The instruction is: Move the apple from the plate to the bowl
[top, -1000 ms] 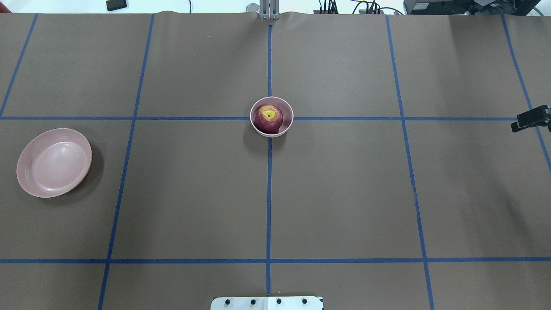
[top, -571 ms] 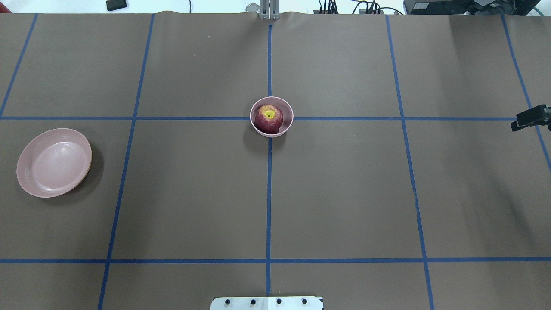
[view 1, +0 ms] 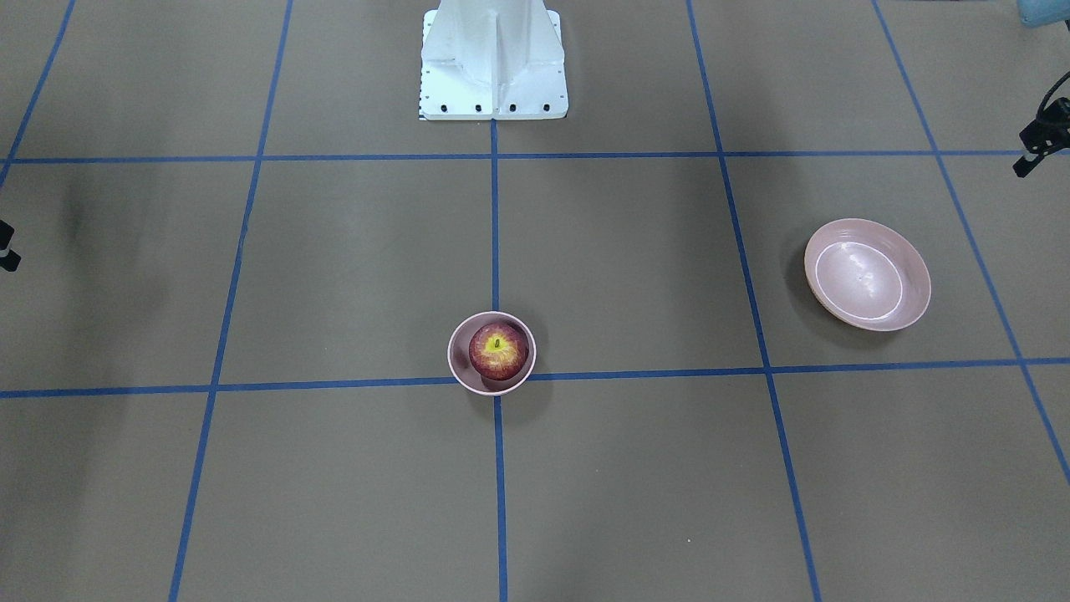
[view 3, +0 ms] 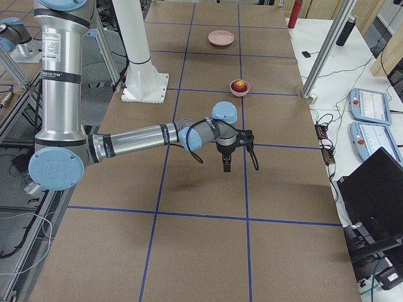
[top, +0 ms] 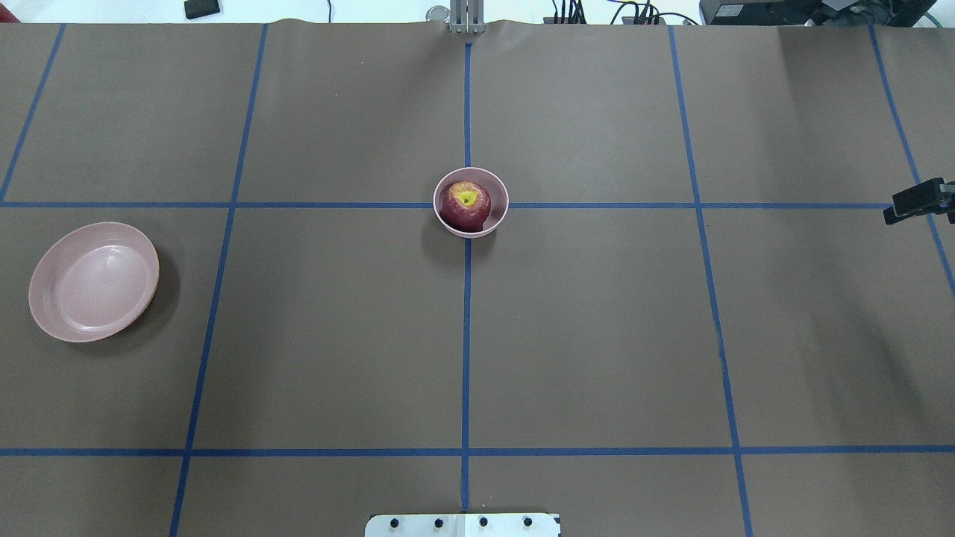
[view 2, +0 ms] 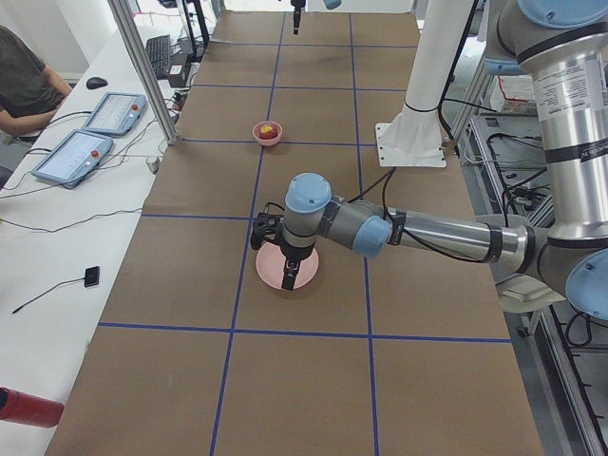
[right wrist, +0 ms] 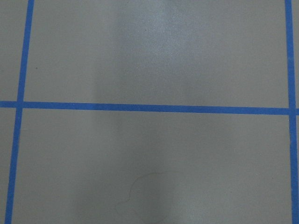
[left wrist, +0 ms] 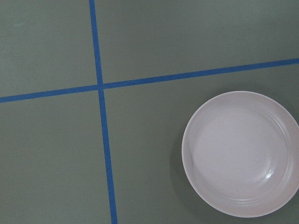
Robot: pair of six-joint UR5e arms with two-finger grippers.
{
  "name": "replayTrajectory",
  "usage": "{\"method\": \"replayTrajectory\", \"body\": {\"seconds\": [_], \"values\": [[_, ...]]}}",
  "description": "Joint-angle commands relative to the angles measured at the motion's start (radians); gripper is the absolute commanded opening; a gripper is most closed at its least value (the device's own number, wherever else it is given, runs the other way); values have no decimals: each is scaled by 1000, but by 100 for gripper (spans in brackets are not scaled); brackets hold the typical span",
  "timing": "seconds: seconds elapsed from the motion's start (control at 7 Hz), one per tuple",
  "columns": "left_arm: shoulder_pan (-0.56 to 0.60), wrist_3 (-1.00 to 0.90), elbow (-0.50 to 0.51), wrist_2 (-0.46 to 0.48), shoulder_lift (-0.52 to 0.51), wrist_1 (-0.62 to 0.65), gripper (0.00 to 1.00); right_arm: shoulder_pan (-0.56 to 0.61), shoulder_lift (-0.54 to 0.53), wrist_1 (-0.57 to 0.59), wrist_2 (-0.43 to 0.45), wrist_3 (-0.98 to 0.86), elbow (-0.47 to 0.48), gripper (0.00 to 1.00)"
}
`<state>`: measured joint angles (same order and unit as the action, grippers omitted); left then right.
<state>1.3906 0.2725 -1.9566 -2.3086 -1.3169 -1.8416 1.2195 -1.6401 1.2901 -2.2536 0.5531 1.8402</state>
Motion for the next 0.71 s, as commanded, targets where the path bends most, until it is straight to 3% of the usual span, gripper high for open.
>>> {"method": "replayTrajectory", "body": {"seconds": [0.0, 0.57], "values": [[-1, 2, -1, 0, -1, -1, 98, 0, 2, -1, 0, -7, -7, 100], [-2, 2, -4, -8, -7, -1, 98, 0, 2, -2, -8, 1, -1, 100]]}}
